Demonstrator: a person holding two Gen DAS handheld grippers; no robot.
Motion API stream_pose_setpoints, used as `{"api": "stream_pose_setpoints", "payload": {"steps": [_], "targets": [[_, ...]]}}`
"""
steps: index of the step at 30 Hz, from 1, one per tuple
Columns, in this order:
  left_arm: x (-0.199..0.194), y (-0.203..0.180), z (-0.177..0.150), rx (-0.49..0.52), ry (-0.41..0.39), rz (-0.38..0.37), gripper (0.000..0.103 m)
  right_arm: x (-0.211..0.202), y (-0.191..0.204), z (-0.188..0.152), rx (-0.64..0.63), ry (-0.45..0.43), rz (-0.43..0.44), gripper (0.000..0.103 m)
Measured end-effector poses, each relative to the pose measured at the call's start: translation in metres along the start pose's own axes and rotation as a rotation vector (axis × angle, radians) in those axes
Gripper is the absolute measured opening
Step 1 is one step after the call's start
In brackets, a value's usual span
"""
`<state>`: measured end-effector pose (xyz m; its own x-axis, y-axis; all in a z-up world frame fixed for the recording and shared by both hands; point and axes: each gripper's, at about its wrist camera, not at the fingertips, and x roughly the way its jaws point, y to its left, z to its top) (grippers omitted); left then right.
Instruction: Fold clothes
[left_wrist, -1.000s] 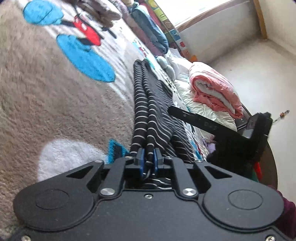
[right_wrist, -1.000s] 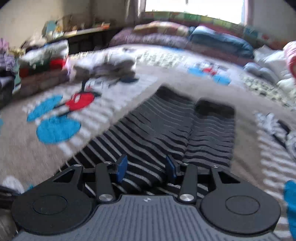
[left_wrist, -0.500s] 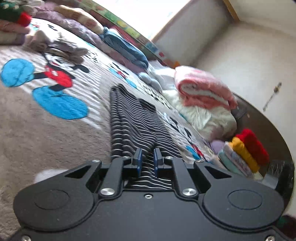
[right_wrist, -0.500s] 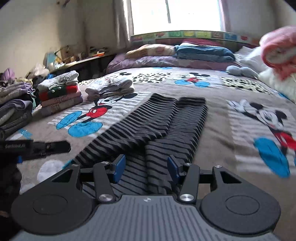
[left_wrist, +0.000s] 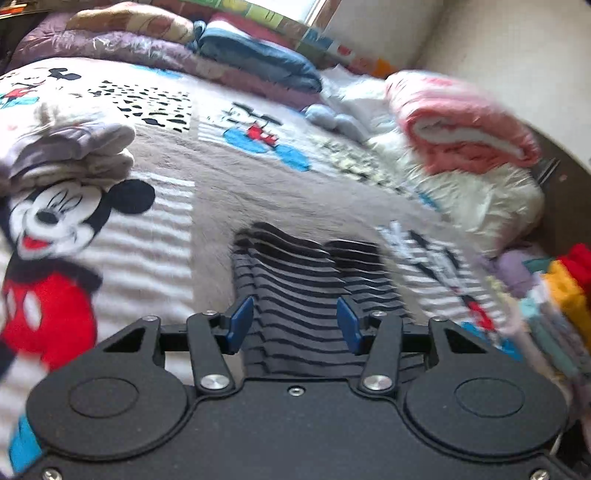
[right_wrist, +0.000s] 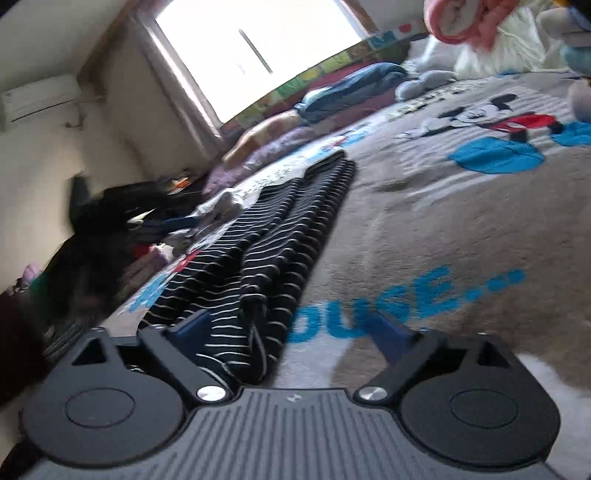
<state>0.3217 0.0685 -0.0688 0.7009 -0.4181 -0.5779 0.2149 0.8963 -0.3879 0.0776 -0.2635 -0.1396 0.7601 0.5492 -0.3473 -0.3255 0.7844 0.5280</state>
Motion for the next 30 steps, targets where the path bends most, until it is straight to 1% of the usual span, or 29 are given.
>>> {"api": "stream_pose_setpoints", "payload": {"steps": [1,2,3,4,6,8,10,12,14,16,18,20,23,24,26,27,28,30], "targets": [[0.009,0.004,0.005,0.001,0.01,0.009,0.044,0.003,0.003,-0.001,-0.029,0.004,-0.003,0.101],[0.016,0.008,0.008,-0.004,0.018,0.013,0.043,0.005,0.005,-0.001,-0.048,0.007,-0.001,0.103],[0.023,0.012,0.012,-0.008,0.026,0.018,0.042,0.005,0.003,0.0,-0.042,0.0,0.006,0.103],[0.03,0.016,0.015,-0.013,0.033,0.022,0.039,0.005,0.002,0.0,-0.034,-0.007,0.012,0.102],[0.038,0.021,0.021,-0.023,0.035,0.016,0.038,0.002,0.001,0.003,-0.009,-0.024,0.018,0.096],[0.043,0.022,0.027,-0.025,0.033,0.002,0.035,0.0,-0.002,0.007,0.022,-0.051,0.033,0.077],[0.047,0.021,0.032,-0.01,0.036,-0.007,0.035,-0.002,-0.007,0.009,0.053,-0.079,0.036,0.077],[0.052,0.018,0.036,0.016,0.046,-0.007,0.034,0.001,-0.013,0.009,0.09,-0.077,0.041,0.077],[0.058,0.017,0.038,0.034,0.058,-0.007,0.03,0.002,-0.019,0.01,0.118,-0.075,0.048,0.075],[0.064,0.017,0.041,0.044,0.062,-0.011,0.028,0.004,-0.022,0.009,0.136,-0.075,0.054,0.075],[0.068,0.016,0.043,0.054,0.062,-0.02,0.021,0.004,-0.021,0.008,0.135,-0.074,0.054,0.075],[0.071,0.012,0.044,0.075,0.063,-0.021,0.005,0.004,-0.022,0.007,0.137,-0.075,0.056,0.075],[0.071,0.011,0.045,0.078,0.042,-0.038,0.001,0.005,-0.022,0.006,0.14,-0.075,0.058,0.076],[0.069,0.014,0.045,0.049,0.021,-0.056,0.001,0.005,-0.022,0.006,0.14,-0.075,0.058,0.076],[0.063,0.024,0.044,-0.039,-0.034,-0.106,0.001,0.006,-0.022,0.005,0.141,-0.076,0.06,0.076],[0.063,0.028,0.043,-0.065,-0.049,-0.118,0.001,0.006,-0.023,0.005,0.142,-0.077,0.062,0.076],[0.066,0.03,0.041,-0.078,-0.045,-0.107,0.001,0.006,-0.023,0.005,0.142,-0.077,0.063,0.076],[0.073,0.034,0.037,-0.093,-0.02,-0.06,0.001,0.007,-0.023,0.004,0.142,-0.078,0.064,0.076]]}}
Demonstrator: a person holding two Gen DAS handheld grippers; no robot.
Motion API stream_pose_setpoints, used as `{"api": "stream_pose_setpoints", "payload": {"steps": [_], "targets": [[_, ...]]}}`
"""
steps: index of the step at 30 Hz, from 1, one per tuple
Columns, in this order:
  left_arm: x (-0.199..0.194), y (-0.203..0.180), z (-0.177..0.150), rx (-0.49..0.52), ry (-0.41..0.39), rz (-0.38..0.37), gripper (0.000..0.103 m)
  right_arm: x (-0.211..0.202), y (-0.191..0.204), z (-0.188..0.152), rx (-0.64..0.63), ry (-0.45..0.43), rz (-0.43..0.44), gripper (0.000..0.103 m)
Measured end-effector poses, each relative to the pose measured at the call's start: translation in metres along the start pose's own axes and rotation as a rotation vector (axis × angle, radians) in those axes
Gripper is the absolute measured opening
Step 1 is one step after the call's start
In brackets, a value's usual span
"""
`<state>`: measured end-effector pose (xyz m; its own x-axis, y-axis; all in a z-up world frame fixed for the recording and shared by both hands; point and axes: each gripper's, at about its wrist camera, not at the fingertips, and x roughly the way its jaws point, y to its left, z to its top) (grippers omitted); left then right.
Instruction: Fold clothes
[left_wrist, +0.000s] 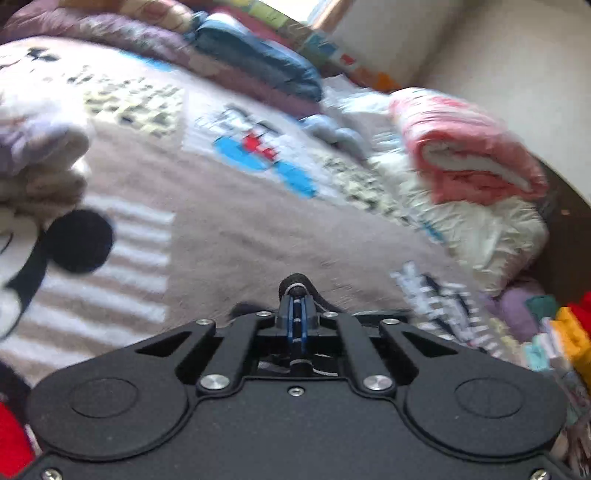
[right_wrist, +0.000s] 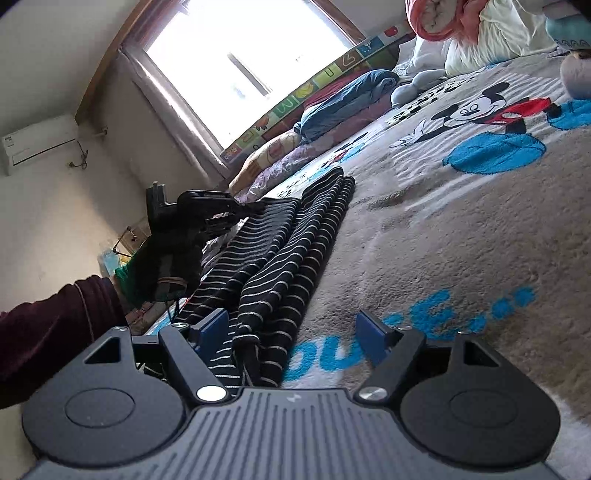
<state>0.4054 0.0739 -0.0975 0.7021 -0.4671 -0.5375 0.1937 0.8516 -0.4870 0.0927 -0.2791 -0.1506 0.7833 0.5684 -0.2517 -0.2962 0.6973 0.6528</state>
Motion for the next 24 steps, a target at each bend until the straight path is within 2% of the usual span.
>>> {"api": "stream_pose_setpoints", "payload": {"steps": [3,6,8,12,14,17,19,21,24], "targets": [[0.008,0.006,-0.005,-0.016,0.022,0.057,0.001,0.0,-0.001,0.0,0.001,0.0,0.003,0.076],[0.002,-0.001,-0.001,0.017,0.015,0.061,0.004,0.001,-0.001,-0.001,0.0,0.0,0.004,0.076],[-0.006,-0.007,0.002,0.041,0.002,0.069,0.01,0.001,-0.001,-0.001,0.001,0.0,0.004,0.076],[-0.024,-0.023,0.007,0.124,-0.042,0.063,0.011,0.001,-0.001,-0.001,0.001,0.0,0.003,0.076],[-0.019,-0.04,0.005,0.224,-0.004,0.048,0.011,0.001,-0.001,0.0,0.002,0.001,0.003,0.076],[0.002,-0.067,-0.003,0.416,0.094,0.069,0.011,0.001,-0.001,0.0,0.001,0.002,0.003,0.076],[0.019,-0.075,-0.009,0.484,0.159,0.063,0.013,0.001,-0.001,0.0,0.001,0.002,0.003,0.076],[0.035,-0.074,-0.01,0.485,0.189,0.087,0.014,0.001,0.0,0.0,0.0,0.003,0.003,0.076],[0.055,-0.06,-0.007,0.381,0.226,0.105,0.014,0.001,-0.001,0.0,-0.001,0.005,0.004,0.077]]}}
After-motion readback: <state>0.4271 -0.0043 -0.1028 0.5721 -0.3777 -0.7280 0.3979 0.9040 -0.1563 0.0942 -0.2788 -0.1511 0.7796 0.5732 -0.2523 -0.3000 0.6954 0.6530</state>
